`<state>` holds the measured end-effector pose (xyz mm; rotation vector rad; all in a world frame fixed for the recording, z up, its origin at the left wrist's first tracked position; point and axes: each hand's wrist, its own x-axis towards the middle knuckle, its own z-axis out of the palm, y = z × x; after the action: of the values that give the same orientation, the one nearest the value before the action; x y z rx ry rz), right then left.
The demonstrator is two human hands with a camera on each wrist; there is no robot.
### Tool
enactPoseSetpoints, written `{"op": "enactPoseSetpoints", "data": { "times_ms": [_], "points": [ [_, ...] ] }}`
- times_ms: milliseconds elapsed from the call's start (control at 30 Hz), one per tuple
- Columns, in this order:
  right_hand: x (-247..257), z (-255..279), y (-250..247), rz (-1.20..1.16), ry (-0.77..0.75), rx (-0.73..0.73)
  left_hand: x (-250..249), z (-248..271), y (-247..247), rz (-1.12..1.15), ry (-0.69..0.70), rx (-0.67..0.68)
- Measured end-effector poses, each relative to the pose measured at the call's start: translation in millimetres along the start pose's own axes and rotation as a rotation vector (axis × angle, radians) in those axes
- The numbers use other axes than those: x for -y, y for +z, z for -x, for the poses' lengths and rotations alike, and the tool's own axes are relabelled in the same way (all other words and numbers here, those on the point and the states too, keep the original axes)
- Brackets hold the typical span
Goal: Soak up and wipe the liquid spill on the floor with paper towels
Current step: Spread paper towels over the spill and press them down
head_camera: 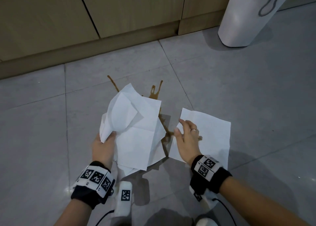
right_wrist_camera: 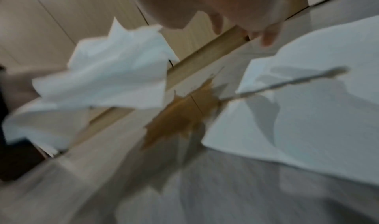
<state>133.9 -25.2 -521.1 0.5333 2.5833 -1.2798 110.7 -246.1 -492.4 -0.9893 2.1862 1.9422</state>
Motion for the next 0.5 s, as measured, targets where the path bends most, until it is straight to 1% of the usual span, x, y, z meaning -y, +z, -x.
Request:
{"op": "enactPoseSetpoints", "data": {
  "times_ms": [67,133,233,367,433,500],
  "points": [
    [22.4,-1.5,-10.9,-0.236,-0.063,-0.016,0.0,1.9,1.2,0.009,0.002,0.026],
    [41.9,-5.7,-19.3,-0.363,-0.079,0.042,-2.1,5.7,2.0,0.034,-0.004,0.054],
    [61.4,-13.8,-21.6,-0.510,-0.038,0.146,-4.1,10.6,1.0,0.084,-0.010,0.100],
    [78.7,-18.4,-18.3,-0.515,-0.048,0.137,-5.1,13.7,-3.7,0.177,-0.062,0.178],
    [83.9,-20.5,-18.1,-0.530,-0.046,0.087,-3.2,13.8,-6.7,0.217,-0.099,0.207],
    [86.3,-22.9,-18.5,-0.546,-0.034,0.040,-1.7,12.1,-9.4,0.270,-0.111,0.268]
  ]
}}
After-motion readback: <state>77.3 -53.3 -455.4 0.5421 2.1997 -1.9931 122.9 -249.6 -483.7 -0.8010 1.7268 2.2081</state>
